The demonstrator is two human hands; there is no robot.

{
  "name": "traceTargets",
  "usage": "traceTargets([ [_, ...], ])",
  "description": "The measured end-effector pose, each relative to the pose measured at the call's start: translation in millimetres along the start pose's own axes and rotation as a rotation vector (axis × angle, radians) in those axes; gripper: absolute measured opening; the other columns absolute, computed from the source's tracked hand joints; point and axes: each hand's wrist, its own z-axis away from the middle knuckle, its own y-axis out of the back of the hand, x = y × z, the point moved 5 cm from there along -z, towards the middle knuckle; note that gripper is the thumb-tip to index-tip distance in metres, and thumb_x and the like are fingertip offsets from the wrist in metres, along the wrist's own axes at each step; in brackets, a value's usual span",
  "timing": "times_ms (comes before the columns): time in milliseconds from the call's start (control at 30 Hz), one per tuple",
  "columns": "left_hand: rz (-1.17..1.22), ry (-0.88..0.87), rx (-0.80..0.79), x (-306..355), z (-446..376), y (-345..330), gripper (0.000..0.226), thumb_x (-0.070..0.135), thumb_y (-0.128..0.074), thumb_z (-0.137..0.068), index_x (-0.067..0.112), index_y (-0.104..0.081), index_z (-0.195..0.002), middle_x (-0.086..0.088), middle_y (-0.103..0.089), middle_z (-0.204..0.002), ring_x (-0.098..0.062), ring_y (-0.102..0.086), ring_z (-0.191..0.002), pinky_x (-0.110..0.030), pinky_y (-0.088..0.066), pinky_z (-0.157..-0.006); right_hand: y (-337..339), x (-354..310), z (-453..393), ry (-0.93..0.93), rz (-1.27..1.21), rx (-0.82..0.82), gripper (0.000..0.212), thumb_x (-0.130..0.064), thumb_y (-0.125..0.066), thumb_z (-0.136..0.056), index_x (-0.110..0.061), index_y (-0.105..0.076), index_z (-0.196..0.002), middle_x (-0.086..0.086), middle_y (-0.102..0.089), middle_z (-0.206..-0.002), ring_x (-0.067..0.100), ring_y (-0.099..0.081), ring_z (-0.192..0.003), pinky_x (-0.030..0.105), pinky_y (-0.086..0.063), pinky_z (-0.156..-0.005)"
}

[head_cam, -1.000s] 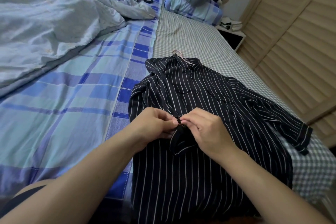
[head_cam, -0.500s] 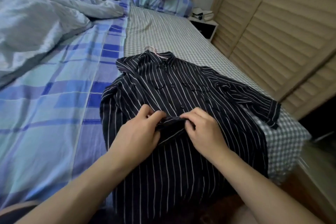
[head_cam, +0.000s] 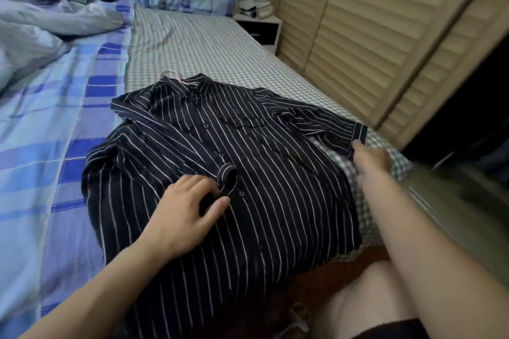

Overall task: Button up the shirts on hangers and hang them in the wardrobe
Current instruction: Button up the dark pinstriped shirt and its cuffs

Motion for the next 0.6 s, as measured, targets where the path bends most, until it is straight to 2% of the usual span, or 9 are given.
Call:
traceTargets([
  [67, 0.221, 0.148, 0.065, -5, -3, 10, 0.018, 0.048, -0.056, -0.099, 0.033, -0.066, -0.098, 0.018, -0.067, -0.096, -0.002, -0.061, -0.096, -0.028, -0.050, -0.087, -6, -16, -14, -0.045, -0.275, -0.152, 0.027, -0.016, -0.068, -0.089, -0.008, -0.063, -0.114, 0.010, -0.068, -0.103, 0.021, -0.070, -0.067, 0.020, -0.048, -0.040],
  [100, 0.335, 0.229, 0.100, -9, -4, 15, 0.010, 0.040, -0.060, -0.098, 0.034, -0.068, -0.097, 0.015, -0.069, -0.092, -0.003, -0.064, -0.092, -0.026, -0.051, -0.082, -5, -32, -6, -0.041, -0.307, -0.187, 0.013, -0.006, -0.063, -0.091, -0.009, -0.063, -0.104, 0.009, -0.065, -0.095, 0.018, -0.065, -0.061, 0.019, -0.046, -0.036],
  [200, 0.651, 0.398, 0.238, -22, -6, 30, 0.011, 0.019, -0.063, -0.100, 0.025, -0.071, -0.097, 0.002, -0.074, -0.095, -0.014, -0.071, -0.092, -0.034, -0.058, -0.083, -5, -106, 52, 0.342, -0.333, -0.241, 0.022, 0.001, -0.060, -0.093, -0.012, -0.068, -0.108, -0.001, -0.068, -0.090, 0.011, -0.067, -0.074, 0.018, -0.052, -0.053],
  [267, 0.832, 0.474, 0.339, -31, -5, 40, 0.014, 0.009, -0.059, -0.101, 0.019, -0.070, -0.098, -0.005, -0.073, -0.097, -0.021, -0.072, -0.096, -0.046, -0.058, -0.088, -20, -135, 115, 0.679, -0.131, -0.335, 0.030, -0.002, -0.062, -0.094, -0.017, -0.069, -0.119, -0.010, -0.067, -0.095, 0.000, -0.064, -0.083, 0.008, -0.049, -0.064],
  [333, 0.865, 0.519, 0.439, -38, 0, 49, 0.018, 0.004, -0.058, -0.100, 0.019, -0.067, -0.099, -0.006, -0.071, -0.097, -0.022, -0.072, -0.093, -0.048, -0.059, -0.089, -46, -129, 181, 0.968, 0.124, -0.518, 0.035, -0.009, -0.065, -0.095, -0.024, -0.067, -0.126, -0.016, -0.063, -0.102, -0.006, -0.059, -0.088, 0.004, -0.046, -0.077],
  [433, 0.779, 0.541, 0.497, -46, 8, 58, 0.023, 0.001, -0.057, -0.099, 0.023, -0.063, -0.103, 0.001, -0.069, -0.098, -0.020, -0.072, -0.090, -0.047, -0.059, -0.088, -86, -79, 245, 1.130, 0.521, -0.961, 0.048, -0.021, -0.063, -0.097, -0.034, -0.052, -0.143, -0.019, -0.063, -0.106, 0.000, -0.062, -0.093, 0.014, -0.050, -0.086],
  [467, 0.730, 0.543, 0.475, -48, 9, 59, 0.024, 0.001, -0.057, -0.099, 0.024, -0.062, -0.105, 0.002, -0.068, -0.099, -0.019, -0.072, -0.091, -0.047, -0.060, -0.088, -92, -64, 250, 1.122, 0.581, -1.015, 0.049, -0.023, -0.062, -0.098, -0.036, -0.051, -0.144, -0.019, -0.064, -0.103, 0.000, -0.063, -0.090, 0.016, -0.052, -0.084],
  [500, 0.665, 0.545, 0.441, -50, 9, 59, 0.024, 0.004, -0.058, -0.098, 0.026, -0.061, -0.106, 0.004, -0.067, -0.101, -0.018, -0.071, -0.091, -0.047, -0.060, -0.087, -94, -58, 247, 1.124, 0.555, -0.959, 0.045, -0.022, -0.061, -0.099, -0.035, -0.054, -0.141, -0.020, -0.064, -0.099, -0.001, -0.064, -0.085, 0.016, -0.052, -0.078],
  [600, 0.481, 0.530, 0.360, -52, 4, 54, 0.024, 0.010, -0.061, -0.097, 0.032, -0.060, -0.107, 0.010, -0.066, -0.104, -0.011, -0.068, -0.091, -0.036, -0.058, -0.084, -83, -76, 220, 1.112, 0.207, -0.558, 0.020, -0.012, -0.060, -0.099, -0.020, -0.073, -0.112, -0.017, -0.064, -0.081, -0.006, -0.059, -0.066, 0.009, -0.043, -0.058],
])
